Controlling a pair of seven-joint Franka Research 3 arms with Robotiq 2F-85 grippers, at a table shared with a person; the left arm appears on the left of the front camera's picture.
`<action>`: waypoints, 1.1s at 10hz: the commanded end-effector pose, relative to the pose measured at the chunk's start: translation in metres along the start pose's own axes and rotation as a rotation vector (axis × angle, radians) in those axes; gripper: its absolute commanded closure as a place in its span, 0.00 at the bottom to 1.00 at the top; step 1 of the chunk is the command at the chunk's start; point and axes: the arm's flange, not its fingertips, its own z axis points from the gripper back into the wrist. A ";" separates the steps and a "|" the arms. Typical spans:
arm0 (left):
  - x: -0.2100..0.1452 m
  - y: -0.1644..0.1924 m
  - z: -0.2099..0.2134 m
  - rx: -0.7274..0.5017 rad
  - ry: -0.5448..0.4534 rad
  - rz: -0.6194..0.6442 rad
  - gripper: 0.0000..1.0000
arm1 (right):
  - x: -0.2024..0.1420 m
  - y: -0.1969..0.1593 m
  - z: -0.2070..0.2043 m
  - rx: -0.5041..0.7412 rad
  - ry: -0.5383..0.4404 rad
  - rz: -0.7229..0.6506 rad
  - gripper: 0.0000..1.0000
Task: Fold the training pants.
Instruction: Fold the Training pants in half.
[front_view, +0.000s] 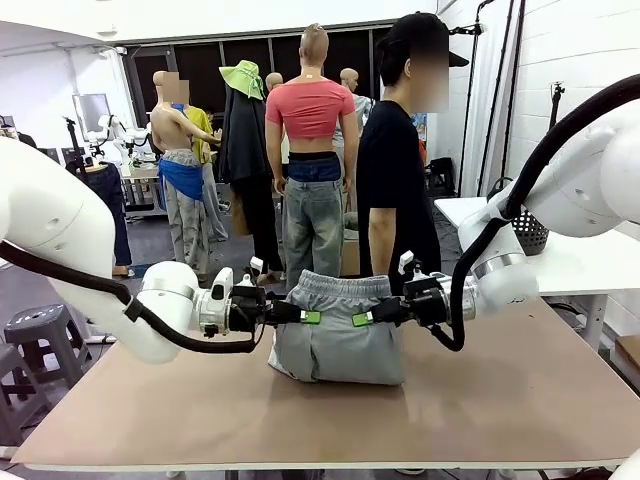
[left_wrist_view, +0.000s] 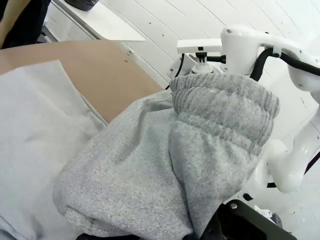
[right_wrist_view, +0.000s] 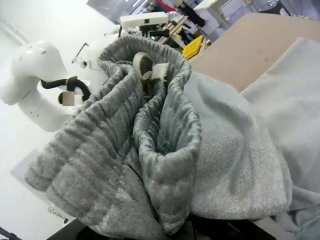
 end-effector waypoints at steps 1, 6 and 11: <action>0.027 0.027 0.000 0.060 -0.031 -0.017 1.00 | 0.019 -0.017 0.015 -0.061 -0.072 -0.041 1.00; 0.032 0.042 -0.013 0.055 -0.013 -0.018 1.00 | 0.024 -0.026 0.011 -0.068 -0.046 -0.030 1.00; 0.061 0.069 -0.011 0.149 0.000 0.173 1.00 | 0.046 -0.055 0.009 -0.023 -0.043 -0.204 1.00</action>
